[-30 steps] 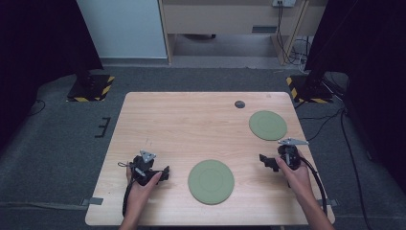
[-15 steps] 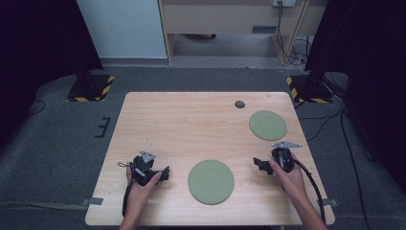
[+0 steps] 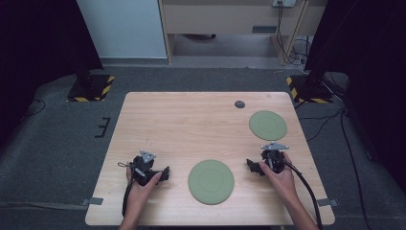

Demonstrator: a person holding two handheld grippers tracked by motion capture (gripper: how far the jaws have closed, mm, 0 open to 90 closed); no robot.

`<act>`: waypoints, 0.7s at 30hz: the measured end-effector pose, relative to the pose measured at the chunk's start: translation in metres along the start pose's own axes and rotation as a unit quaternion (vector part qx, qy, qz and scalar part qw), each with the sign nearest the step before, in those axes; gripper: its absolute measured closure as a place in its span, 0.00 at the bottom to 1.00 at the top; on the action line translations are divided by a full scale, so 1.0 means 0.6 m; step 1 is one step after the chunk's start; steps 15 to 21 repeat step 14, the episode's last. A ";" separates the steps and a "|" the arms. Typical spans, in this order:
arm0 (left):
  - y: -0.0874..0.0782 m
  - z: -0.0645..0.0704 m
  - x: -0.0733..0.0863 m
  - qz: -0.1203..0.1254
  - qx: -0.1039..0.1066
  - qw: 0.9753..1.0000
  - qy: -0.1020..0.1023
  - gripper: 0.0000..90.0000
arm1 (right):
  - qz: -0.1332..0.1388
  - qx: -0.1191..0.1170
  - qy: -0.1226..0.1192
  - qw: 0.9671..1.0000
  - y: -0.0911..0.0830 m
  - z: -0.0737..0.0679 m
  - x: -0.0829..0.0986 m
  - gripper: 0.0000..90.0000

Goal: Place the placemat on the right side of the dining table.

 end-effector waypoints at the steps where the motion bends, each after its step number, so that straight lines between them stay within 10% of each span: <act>1: 0.000 0.000 0.000 0.000 0.000 1.000 0.000 0.01 | -0.002 0.004 -0.004 1.000 0.001 -0.001 0.001 0.05; 21: 0.000 0.000 0.000 0.001 0.003 1.000 0.002 0.00 | -0.013 0.001 -0.013 1.000 0.002 -0.004 0.005 0.01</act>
Point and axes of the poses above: each handheld gripper's, and its own axes: y roughly forward along the jaws, x roughly out of its underside, z roughly to its right, the point moved 10 cm from there along y, roughly forward along the jaws, and after that the axes turned 15 degrees about y, right-handed, at the moved point
